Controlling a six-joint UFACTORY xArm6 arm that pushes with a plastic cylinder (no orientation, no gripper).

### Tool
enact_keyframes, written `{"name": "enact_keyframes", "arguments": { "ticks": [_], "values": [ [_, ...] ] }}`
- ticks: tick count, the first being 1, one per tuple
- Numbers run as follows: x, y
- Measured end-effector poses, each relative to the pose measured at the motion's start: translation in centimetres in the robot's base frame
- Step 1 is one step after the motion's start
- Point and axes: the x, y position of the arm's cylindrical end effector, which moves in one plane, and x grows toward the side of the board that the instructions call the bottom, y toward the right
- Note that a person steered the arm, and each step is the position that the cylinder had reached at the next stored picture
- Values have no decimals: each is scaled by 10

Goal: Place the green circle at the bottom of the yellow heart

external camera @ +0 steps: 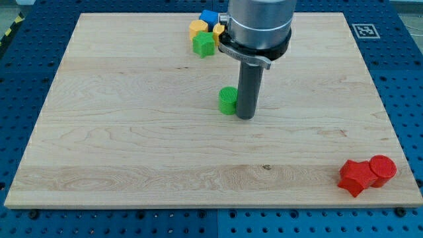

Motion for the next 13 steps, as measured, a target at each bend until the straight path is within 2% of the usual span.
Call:
{"name": "enact_keyframes", "arguments": {
  "ticks": [1,3,4,5,7,9,10,11,12,13],
  "values": [
    [-18,0],
    [23,-20],
    [16,-40],
    [-23,-45],
    [-74,-45],
    [-110,-45],
    [-109,-45],
    [-58,-45],
    [-49,-29],
    [-64,-13]
  ]
}}
